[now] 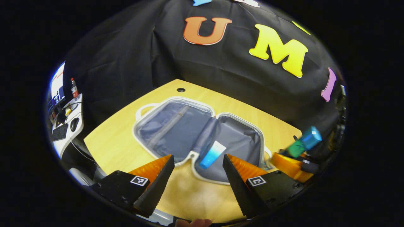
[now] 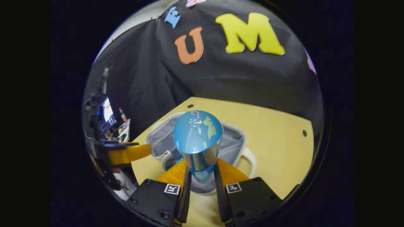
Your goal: First open the suitcase, pack the skin care products into it, and then close the suitcase.
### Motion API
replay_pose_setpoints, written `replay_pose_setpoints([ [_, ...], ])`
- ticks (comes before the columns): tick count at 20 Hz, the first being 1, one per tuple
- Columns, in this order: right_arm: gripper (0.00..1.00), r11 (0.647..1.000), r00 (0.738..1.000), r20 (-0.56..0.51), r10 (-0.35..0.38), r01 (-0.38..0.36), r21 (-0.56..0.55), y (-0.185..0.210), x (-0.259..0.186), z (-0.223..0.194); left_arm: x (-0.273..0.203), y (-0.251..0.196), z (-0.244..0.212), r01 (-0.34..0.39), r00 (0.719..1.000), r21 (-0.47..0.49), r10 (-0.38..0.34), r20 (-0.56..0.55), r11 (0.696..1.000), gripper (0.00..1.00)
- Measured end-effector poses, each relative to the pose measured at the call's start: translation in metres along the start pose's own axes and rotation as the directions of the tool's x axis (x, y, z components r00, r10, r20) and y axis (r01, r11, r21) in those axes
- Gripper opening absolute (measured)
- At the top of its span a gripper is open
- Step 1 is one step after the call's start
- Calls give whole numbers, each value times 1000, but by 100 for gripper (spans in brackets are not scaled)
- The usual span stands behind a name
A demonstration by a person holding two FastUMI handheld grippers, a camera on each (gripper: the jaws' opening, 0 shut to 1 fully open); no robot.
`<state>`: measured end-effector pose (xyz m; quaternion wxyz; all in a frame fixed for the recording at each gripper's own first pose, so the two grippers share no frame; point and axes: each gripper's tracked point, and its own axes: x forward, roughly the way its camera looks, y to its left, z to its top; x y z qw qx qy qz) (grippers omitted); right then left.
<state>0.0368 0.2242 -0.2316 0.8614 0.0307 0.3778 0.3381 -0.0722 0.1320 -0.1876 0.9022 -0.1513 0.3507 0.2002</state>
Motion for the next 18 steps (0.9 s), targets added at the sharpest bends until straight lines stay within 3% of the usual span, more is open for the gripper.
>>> replay_pose_setpoints([
  [3, 36, 997, 988, -156, -22, 33, 63, 7, 59, -33, -16, 40, -16, -22, 1000, 15, 22, 10, 1000, 99],
  [6, 36, 987, 969, -246, -39, 75, 142, 7, 82, -59, -22, 67, -27, -21, 1000, -10, 21, 8, 1000, 99],
  [13, 36, 984, 959, -271, -81, 119, 130, 6, 104, -57, -10, 86, -34, -7, 999, -73, 4, -41, 997, 99],
  [18, 36, 982, 947, -302, -114, 153, 109, 7, 125, -56, -7, 92, -17, 6, 1000, -44, -7, -17, 999, 99],
])
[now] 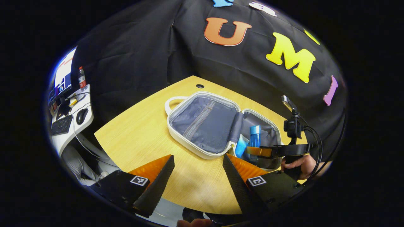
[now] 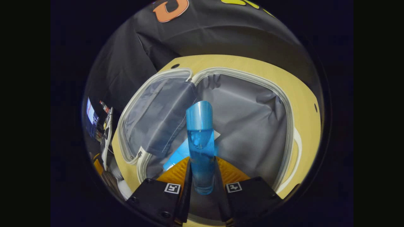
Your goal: First open the suitcase, pack the skin care products into it, and then close the suitcase.
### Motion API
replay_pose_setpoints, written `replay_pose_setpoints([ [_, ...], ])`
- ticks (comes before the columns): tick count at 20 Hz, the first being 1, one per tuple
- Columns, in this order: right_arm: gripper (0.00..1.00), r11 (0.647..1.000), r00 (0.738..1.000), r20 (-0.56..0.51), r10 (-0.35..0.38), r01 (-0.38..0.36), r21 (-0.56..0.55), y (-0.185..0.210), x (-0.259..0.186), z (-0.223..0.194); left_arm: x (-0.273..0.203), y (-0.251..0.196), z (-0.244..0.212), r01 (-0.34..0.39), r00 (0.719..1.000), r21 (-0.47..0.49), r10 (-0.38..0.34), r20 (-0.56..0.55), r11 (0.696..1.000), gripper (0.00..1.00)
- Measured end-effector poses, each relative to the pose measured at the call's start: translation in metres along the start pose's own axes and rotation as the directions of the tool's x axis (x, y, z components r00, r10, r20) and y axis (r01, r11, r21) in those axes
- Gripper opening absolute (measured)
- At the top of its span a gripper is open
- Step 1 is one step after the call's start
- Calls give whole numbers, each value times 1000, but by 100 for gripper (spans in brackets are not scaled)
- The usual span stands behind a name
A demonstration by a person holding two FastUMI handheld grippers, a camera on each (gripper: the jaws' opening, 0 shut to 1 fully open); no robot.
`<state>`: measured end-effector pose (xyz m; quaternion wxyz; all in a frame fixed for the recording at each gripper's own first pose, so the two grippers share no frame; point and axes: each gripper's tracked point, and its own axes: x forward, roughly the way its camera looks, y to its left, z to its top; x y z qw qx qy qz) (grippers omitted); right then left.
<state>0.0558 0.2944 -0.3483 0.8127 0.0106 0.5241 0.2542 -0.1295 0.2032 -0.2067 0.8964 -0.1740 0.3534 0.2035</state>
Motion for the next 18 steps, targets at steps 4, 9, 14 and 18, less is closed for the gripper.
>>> replay_pose_setpoints([
  [4, 36, 999, 999, -18, -39, 38, -20, -3, 2, -3, 2, 8, 6, 7, 1000, -9, -7, 10, 1000, 99],
  [9, 39, 996, 997, -11, -80, 80, -37, -10, -3, -4, 8, 10, 14, 36, 999, -4, -35, 20, 999, 99],
  [14, 49, 994, 994, 48, -101, 103, -42, -19, -27, 6, 14, 11, 35, 91, 994, 0, -90, 69, 996, 99],
  [18, 67, 984, 969, 221, -114, 141, -108, -16, -80, 24, 16, 25, 57, 95, 990, 37, -99, 105, 995, 99],
])
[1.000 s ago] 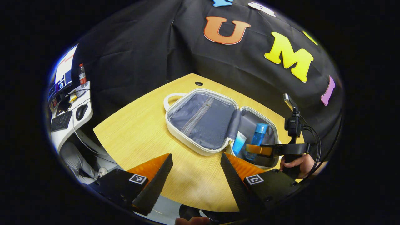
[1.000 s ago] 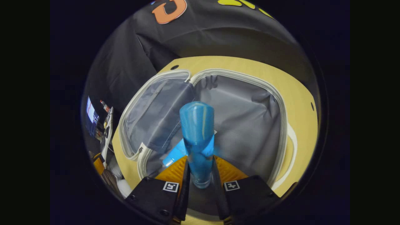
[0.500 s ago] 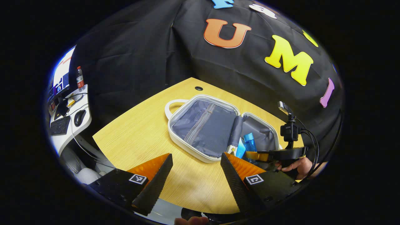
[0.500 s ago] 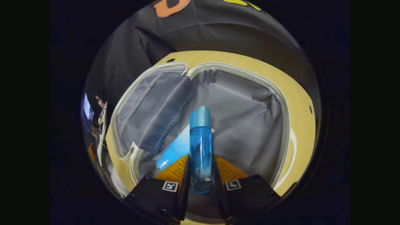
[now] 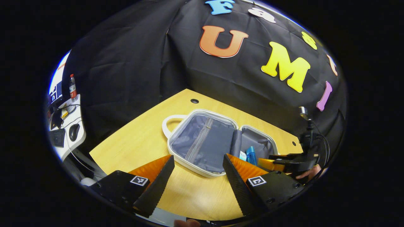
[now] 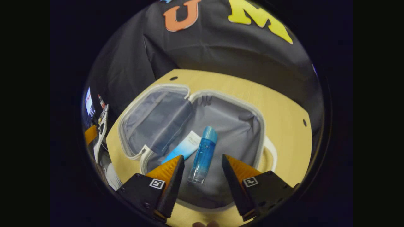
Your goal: First open the suitcase, pack the skin care products into it, and then close the suitcase.
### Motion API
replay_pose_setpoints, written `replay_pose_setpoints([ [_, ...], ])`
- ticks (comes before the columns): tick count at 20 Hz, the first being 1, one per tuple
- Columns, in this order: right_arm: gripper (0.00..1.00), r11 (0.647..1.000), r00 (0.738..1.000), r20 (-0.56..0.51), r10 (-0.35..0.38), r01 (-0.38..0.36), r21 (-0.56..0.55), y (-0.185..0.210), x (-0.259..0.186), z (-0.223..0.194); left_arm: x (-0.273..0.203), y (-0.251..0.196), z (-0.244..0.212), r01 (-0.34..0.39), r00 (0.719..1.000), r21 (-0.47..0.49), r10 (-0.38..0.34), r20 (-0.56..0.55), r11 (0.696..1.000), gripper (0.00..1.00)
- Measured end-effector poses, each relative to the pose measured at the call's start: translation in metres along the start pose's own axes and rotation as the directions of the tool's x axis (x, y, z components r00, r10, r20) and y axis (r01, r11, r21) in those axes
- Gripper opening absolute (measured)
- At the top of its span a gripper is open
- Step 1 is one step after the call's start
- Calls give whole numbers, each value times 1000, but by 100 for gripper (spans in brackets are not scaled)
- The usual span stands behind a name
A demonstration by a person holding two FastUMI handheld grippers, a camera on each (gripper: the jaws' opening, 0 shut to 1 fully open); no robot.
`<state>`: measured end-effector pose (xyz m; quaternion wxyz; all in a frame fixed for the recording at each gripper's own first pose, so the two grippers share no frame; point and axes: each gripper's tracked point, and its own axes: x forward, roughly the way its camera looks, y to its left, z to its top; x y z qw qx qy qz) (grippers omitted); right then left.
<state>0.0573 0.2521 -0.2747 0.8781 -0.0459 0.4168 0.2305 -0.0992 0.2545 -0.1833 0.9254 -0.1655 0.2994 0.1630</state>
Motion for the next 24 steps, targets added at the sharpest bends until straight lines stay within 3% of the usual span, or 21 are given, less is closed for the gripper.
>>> replay_pose_setpoints([
  [1, 74, 1000, 999, 48, -10, 10, -6, -4, -16, 7, 0, 6, 5, -3, 1000, 8, 3, 8, 1000, 99],
  [6, 76, 998, 958, 280, -67, 69, 4, -18, -98, 28, 13, 33, 25, 38, 999, -14, -37, 35, 999, 98],
  [10, 78, 997, 934, 351, -67, 77, -13, -23, -146, 26, 44, 51, 23, 153, 988, -122, -153, 11, 981, 99],
  [13, 78, 991, 924, 369, -97, 123, -47, -34, -167, 29, 79, 69, 26, 237, 969, -300, -246, 9, 924, 98],
  [17, 78, 982, 920, 364, -148, 181, -58, -46, -181, 30, 130, 93, 33, 298, 948, -461, -318, 36, 836, 97],
  [22, 76, 973, 919, 337, -204, 230, -38, -57, -186, 25, 183, 104, 32, 315, 926, -647, -375, 49, 695, 96],
  [24, 76, 967, 917, 329, -224, 252, -44, -61, -184, 23, 202, 105, 28, 291, 933, -690, -357, 50, 663, 94],
])
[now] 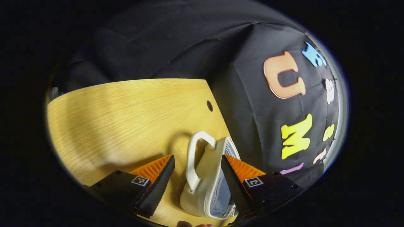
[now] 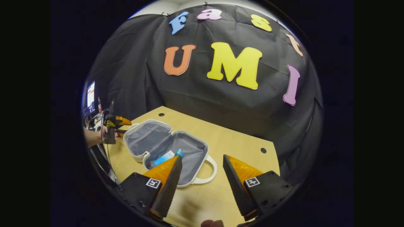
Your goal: First open the suitcase, pack the skin care products into it, and then close the suitcase.
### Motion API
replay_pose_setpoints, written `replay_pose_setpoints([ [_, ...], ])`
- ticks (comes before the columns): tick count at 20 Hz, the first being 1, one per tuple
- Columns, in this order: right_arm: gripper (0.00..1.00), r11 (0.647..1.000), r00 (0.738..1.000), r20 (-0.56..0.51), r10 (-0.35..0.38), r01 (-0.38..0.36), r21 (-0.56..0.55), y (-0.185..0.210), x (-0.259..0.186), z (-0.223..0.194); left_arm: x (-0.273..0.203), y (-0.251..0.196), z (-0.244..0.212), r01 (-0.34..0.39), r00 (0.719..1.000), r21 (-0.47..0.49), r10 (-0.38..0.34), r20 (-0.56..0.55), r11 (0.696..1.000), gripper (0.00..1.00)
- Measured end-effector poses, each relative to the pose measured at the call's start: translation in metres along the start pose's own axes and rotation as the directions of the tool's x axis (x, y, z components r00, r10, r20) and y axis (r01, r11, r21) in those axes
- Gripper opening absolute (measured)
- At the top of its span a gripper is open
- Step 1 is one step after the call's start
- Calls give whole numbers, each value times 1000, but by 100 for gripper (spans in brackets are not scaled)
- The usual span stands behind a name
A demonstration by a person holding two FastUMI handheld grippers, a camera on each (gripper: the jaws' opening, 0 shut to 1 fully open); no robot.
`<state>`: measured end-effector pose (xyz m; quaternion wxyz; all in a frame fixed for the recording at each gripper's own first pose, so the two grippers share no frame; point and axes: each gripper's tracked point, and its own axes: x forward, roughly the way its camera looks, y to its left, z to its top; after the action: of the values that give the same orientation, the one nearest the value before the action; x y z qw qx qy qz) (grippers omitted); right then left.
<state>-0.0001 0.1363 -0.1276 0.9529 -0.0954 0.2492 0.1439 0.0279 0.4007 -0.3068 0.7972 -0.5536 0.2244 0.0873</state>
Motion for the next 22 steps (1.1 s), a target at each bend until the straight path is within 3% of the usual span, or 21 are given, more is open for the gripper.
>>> replay_pose_setpoints([
  [1, 78, 1000, 1000, -1, -3, 3, -20, 1, 0, 1, 5, -3, 2, 18, 1000, -33, -18, 3, 999, 93],
  [2, 78, 999, 1000, 1, 1, -1, -33, 4, 0, 1, 9, -8, 4, 40, 999, -63, -40, 6, 997, 99],
  [3, 76, 999, 1000, 3, 5, -5, -38, 6, 0, 3, 12, -9, 5, 45, 999, -83, -45, 8, 996, 83],
  [4, 78, 999, 1000, 5, 9, -9, -38, 9, 0, 3, 19, -9, 5, 53, 999, -102, -52, 11, 993, 83],
  [6, 78, 1000, 1000, 4, 10, -10, -29, 9, 0, 2, 24, -10, 7, 52, 999, -141, -49, 20, 989, 54],
  [7, 78, 1000, 1000, 4, 8, -8, -23, 9, 0, 2, 23, -12, 9, 59, 998, -163, -55, 27, 985, 60],
  [8, 78, 1000, 1000, 6, 6, -6, -14, 6, 0, 1, 21, -24, 12, 88, 996, -184, -83, 35, 979, 22],
  [12, 78, 998, 1000, 15, -1, 0, 65, -2, -5, 2, 2, -75, 20, 154, 987, -106, -149, 55, 982, 16],
  [16, 78, 994, 997, 71, -14, 6, 108, -15, -16, 12, -25, -168, 15, 253, 966, 39, -255, 54, 967, 10],
  [19, 78, 991, 991, 126, -42, 25, 133, -32, -33, 17, -37, -235, -16, 287, 956, 210, -294, 3, 935, 8],
  [22, 78, 982, 985, 153, -79, 51, 181, -52, -52, 13, -44, -301, -71, 336, 941, 323, -333, -68, 885, 8],
])
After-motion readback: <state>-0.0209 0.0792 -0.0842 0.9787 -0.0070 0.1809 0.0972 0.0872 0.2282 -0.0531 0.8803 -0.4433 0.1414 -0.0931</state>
